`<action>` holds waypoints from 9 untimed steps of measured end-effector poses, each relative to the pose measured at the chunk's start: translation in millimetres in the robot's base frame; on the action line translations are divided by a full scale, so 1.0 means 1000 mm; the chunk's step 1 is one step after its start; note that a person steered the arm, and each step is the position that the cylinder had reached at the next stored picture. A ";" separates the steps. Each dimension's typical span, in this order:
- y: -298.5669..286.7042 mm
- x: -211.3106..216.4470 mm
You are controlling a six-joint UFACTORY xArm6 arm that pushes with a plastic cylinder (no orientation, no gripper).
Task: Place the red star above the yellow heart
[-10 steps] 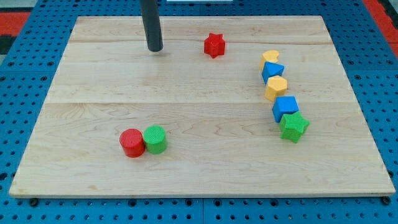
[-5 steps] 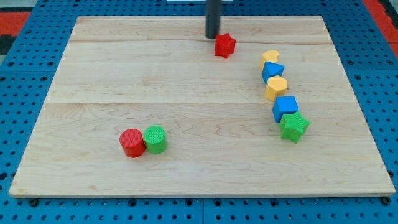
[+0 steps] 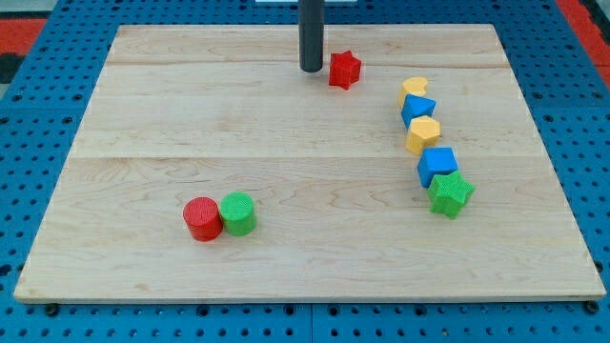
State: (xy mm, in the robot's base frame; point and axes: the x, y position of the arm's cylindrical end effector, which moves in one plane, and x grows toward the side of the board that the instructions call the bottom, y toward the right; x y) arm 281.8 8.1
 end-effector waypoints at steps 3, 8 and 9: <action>0.041 0.017; 0.095 0.004; 0.115 0.012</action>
